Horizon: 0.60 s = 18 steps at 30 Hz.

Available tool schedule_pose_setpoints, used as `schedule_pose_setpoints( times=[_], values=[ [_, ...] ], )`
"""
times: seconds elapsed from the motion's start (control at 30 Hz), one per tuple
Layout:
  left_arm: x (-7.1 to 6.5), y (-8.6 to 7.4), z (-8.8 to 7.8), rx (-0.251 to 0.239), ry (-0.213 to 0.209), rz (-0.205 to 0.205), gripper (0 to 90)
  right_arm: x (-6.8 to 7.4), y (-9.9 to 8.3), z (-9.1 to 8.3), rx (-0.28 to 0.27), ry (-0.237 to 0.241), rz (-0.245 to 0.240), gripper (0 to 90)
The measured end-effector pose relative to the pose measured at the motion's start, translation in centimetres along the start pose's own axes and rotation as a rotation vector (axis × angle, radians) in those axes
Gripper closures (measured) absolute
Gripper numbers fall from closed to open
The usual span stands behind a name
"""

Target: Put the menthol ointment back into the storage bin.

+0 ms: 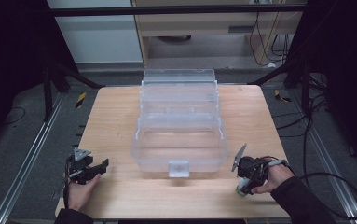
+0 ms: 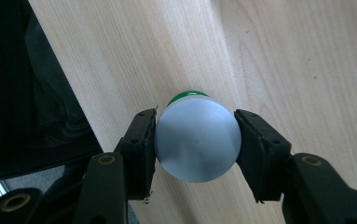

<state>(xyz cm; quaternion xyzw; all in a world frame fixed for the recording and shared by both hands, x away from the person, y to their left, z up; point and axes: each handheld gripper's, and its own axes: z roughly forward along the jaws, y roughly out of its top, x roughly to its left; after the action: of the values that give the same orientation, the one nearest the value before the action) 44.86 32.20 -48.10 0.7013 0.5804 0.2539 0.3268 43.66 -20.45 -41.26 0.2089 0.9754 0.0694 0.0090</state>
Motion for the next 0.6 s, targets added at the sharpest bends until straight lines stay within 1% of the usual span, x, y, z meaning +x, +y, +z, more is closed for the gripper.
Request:
schedule_pose_setpoints(
  times=[0.13, 0.2, 0.3, 0.33, 0.4, 0.5, 0.6],
  values=[
    [0.0, 0.0, 0.1, 0.003, -0.001, 0.002, 33.2, -0.2, 0.2, -1.2, -0.023, -0.007, 0.016, 50.3],
    [0.0, 0.0, 0.1, 0.003, -0.002, 0.002, 33.2, -0.3, 0.4, -1.9, -0.041, -0.01, 0.036, 50.3],
    [0.0, 0.0, 0.1, 0.003, -0.005, 0.004, 33.2, -0.6, 0.6, -2.8, -0.065, -0.013, 0.049, 50.3],
    [0.0, 0.0, 0.1, 0.005, -0.005, 0.006, 33.2, -0.6, 0.7, -3.1, -0.073, -0.014, 0.063, 50.3],
    [0.0, 0.0, 0.1, 0.003, -0.007, 0.007, 33.2, -0.7, 0.9, -3.7, -0.09, -0.018, 0.075, 50.3],
    [0.0, 0.0, 0.1, 0.004, -0.007, 0.004, 33.2, -0.9, 1.2, -4.3, -0.114, -0.021, 0.075, 50.3],
    [0.0, 0.0, 0.1, 0.004, -0.007, 0.005, 33.2, -0.9, 1.5, -4.7, -0.108, -0.012, 0.085, 50.3]
  ],
)
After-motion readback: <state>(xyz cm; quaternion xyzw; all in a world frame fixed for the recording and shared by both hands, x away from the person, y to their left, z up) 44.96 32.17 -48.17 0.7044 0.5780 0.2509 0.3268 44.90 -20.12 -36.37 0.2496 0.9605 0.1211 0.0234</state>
